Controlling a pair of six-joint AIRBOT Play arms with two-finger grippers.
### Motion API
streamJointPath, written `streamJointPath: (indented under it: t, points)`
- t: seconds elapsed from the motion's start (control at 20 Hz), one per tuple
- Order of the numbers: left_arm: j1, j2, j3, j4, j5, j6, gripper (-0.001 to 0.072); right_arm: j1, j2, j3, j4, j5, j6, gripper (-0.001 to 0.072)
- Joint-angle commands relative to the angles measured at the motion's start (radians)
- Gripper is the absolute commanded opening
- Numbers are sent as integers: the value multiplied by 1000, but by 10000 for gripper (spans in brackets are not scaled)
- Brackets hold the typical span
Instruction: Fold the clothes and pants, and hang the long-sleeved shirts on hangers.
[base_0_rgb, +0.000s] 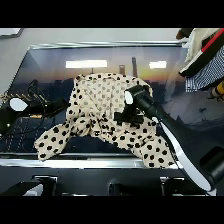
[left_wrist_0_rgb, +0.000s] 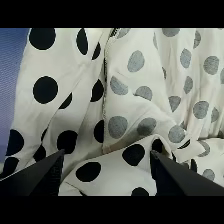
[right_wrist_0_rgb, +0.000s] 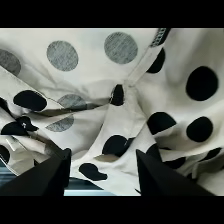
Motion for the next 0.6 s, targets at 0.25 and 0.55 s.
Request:
streamJointPath:
  t: [0.25, 0.55]
  points:
    - [1, -11, -1, 1, 0, 9, 614, 86, -101, 1, -21, 72, 7, 442]
    - [1, -11, -1, 1, -1, 9, 614, 116, -85, 1, -142, 41, 10, 322]
